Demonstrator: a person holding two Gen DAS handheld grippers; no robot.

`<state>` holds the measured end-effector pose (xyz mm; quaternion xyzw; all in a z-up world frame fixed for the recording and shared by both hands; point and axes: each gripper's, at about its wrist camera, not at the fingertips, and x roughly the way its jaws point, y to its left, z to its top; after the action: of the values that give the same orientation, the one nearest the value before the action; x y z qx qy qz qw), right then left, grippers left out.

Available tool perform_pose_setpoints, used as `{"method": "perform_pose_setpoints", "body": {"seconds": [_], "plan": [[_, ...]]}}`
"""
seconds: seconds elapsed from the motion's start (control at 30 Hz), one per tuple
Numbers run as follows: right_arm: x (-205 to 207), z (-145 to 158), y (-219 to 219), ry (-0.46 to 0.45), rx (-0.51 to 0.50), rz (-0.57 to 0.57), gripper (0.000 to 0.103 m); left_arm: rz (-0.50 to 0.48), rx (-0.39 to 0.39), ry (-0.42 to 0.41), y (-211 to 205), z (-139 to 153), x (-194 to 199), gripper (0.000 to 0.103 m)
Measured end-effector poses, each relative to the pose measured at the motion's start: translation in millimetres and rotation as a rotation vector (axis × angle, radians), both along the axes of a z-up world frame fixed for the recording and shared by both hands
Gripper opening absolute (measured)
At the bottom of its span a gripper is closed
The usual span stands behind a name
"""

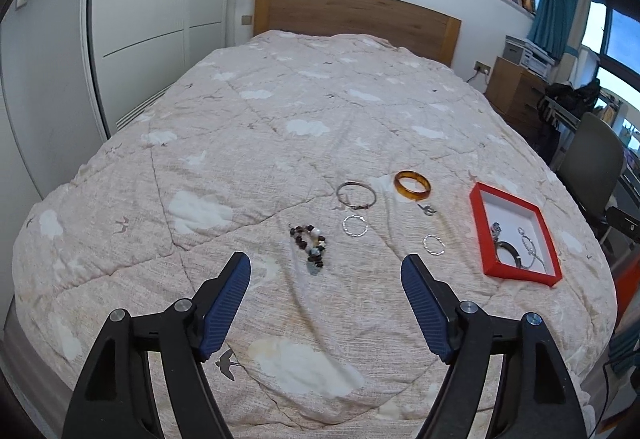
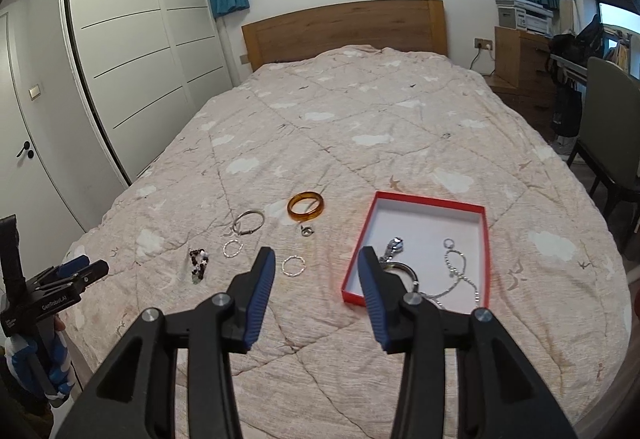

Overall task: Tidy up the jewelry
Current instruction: 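Withdraw both tools from the box back over the quilt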

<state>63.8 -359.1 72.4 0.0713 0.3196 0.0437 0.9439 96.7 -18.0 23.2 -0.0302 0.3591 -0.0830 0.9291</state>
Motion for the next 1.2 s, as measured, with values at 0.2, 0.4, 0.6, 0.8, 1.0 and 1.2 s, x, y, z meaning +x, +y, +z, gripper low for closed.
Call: {"method": "perform_pose_setpoints", "body": {"seconds": [0.2, 0.4, 0.6, 0.8, 1.0, 1.2], "plan": [[21, -26, 6, 0.029, 0.022, 0.025, 0.041, 0.039, -0.002, 0.043, 5, -23, 20, 0.077], [43, -50, 11, 0.057, 0.023, 0.051, 0.041, 0.059, 0.011, 0.05, 0, -39, 34, 0.077], [61, -66, 13, 0.078, 0.024, 0.065, 0.041, 0.04, 0.039, 0.093, -11, -55, 50, 0.077], [78, -82, 16, 0.107, 0.037, 0.083, 0.041, 0.037, 0.047, 0.126, -17, -69, 65, 0.077], [93, -96, 20, 0.131, 0.045, 0.102, 0.041, 0.036, 0.048, 0.138, -20, -77, 78, 0.077], [107, -105, 24, 0.144, 0.049, 0.126, 0.041, 0.021, 0.05, 0.153, -25, -86, 87, 0.076]]}}
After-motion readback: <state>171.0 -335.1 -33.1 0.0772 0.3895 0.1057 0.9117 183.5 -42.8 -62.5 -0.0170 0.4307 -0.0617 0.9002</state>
